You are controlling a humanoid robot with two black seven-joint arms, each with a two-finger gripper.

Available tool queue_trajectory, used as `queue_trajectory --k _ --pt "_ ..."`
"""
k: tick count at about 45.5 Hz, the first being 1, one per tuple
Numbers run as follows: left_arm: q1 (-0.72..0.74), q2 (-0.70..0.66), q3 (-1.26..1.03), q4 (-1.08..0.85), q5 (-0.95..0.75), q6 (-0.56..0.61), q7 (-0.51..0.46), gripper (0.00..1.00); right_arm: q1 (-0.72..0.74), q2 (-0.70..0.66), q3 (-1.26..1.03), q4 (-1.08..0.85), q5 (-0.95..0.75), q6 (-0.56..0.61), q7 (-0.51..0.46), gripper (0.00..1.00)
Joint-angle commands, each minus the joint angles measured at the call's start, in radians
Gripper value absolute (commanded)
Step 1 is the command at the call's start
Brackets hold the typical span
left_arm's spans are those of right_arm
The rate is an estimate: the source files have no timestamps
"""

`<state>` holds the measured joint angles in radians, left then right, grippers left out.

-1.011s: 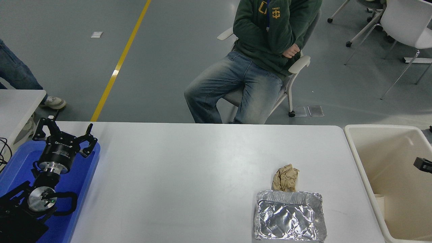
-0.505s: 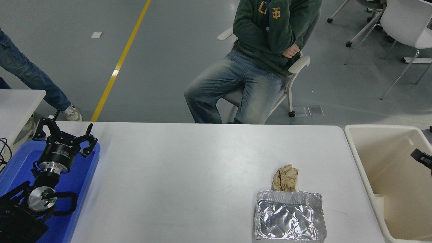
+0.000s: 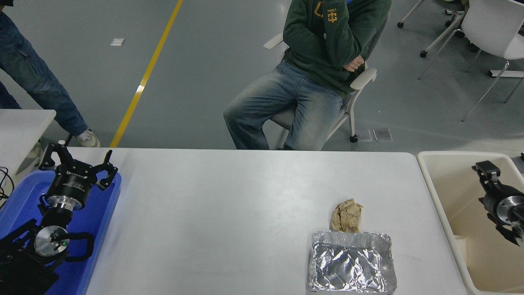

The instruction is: Clean the table surface

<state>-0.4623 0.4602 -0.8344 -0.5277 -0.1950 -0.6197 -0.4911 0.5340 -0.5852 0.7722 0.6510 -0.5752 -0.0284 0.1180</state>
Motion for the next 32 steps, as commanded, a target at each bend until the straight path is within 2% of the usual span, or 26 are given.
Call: queue_trajectory --k 1,5,11,16,22,32 --pt "0.001 0.0 0.0 0.0 0.0 0.0 0.0 1.0 -0.094 -0.011 0.196 0.196 0.139 0.059 -0.008 1.0" --pt "0.001 0.0 0.0 0.0 0.0 0.0 0.0 1.0 -0.117 -0.016 0.205 0.257 0.227 0.059 -0.008 1.0" --pt "0.001 0.0 0.0 0.0 0.0 0.0 0.0 1.0 -0.147 0.002 0.274 0.295 0.25 0.059 0.008 1.0" --pt "0.001 0.0 0.0 0.0 0.0 0.0 0.0 1.0 -0.166 0.056 0.299 0.297 0.25 0.068 0.071 1.0" --pt "0.001 0.0 0.0 0.0 0.0 0.0 0.0 1.0 -0.186 0.116 0.302 0.3 0.25 0.11 0.095 1.0" --pt "0.001 0.0 0.0 0.0 0.0 0.0 -0.001 1.0 -0.232 0.165 0.32 0.372 0.25 0.108 0.226 1.0"
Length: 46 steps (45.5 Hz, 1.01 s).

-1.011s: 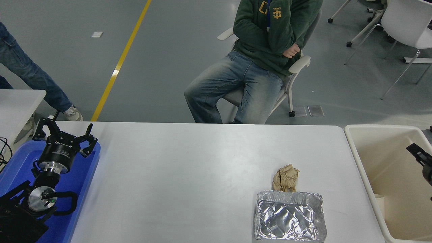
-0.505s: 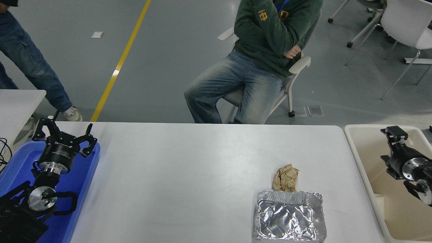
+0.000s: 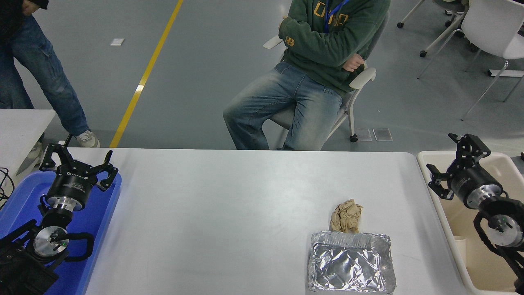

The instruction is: Clean the table surface

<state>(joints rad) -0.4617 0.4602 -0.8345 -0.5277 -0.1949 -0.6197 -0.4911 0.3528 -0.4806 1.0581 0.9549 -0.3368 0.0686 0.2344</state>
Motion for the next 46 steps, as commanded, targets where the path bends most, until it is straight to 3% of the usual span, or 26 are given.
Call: queue_trajectory --k 1,22,32,46 --pt "0.0 0.0 0.0 0.0 0.0 0.0 0.0 1.0 -0.052 0.063 0.039 0.067 0.012 0.008 0.117 1.0" --pt "0.0 0.0 0.0 0.0 0.0 0.0 0.0 1.0 -0.014 0.119 -0.007 -0.126 -0.015 0.002 0.232 1.0" --pt "-0.002 0.0 -0.002 0.0 0.0 -0.002 -0.001 1.0 -0.006 0.116 -0.078 -0.13 -0.022 0.002 0.289 1.0" --pt "-0.002 0.0 -0.002 0.0 0.0 -0.002 0.0 1.0 0.002 0.125 -0.116 -0.124 -0.168 -0.079 0.329 1.0"
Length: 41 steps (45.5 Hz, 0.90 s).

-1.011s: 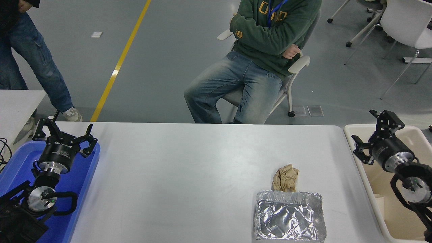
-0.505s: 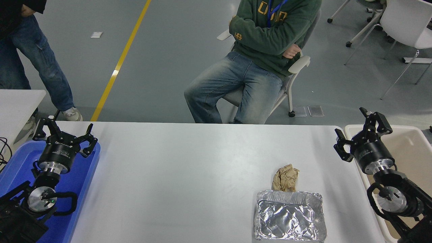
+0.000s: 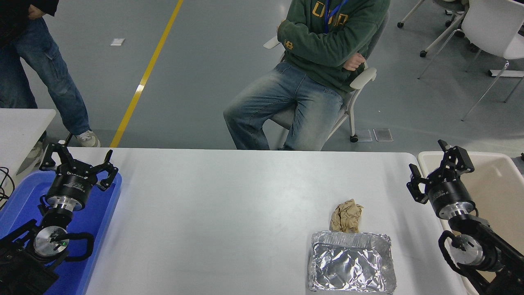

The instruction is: Clean the table surface

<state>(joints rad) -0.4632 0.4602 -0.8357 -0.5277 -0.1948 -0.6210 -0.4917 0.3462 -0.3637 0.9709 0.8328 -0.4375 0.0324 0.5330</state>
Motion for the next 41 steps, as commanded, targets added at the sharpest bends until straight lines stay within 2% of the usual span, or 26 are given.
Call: queue_trajectory --k 1,41 --pt "0.0 0.0 0.0 0.0 0.0 0.0 -0.001 1.0 0.008 0.008 -0.031 0.002 -0.069 -0.043 0.03 1.0" --pt "0.0 0.0 0.0 0.0 0.0 0.0 0.001 1.0 0.013 0.025 -0.046 0.002 -0.075 -0.046 0.03 1.0"
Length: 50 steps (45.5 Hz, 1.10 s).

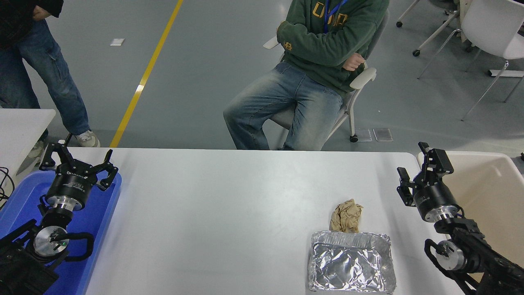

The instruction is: Clean the table surface

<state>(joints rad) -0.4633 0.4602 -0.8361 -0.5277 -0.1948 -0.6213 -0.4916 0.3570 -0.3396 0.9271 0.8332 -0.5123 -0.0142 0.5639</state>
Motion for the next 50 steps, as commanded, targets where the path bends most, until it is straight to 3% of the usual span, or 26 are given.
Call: queue_trajectory --k 1,34,41,50 --pt "0.0 0.0 0.0 0.0 0.0 0.0 0.001 1.0 0.002 0.001 -0.001 0.0 0.0 0.002 -0.001 1.0" --pt "0.0 0.0 0.0 0.0 0.0 0.0 -0.001 1.0 0.03 -0.019 -0.071 0.039 0.017 0.013 -0.019 1.0" --pt "0.0 0.0 0.0 0.0 0.0 0.0 0.001 1.0 0.028 -0.139 -0.152 0.18 0.012 0.008 -0.053 1.0" --pt "0.0 0.0 0.0 0.0 0.0 0.0 0.001 1.0 0.02 -0.301 -0.212 0.386 0.006 0.008 -0.196 1.0"
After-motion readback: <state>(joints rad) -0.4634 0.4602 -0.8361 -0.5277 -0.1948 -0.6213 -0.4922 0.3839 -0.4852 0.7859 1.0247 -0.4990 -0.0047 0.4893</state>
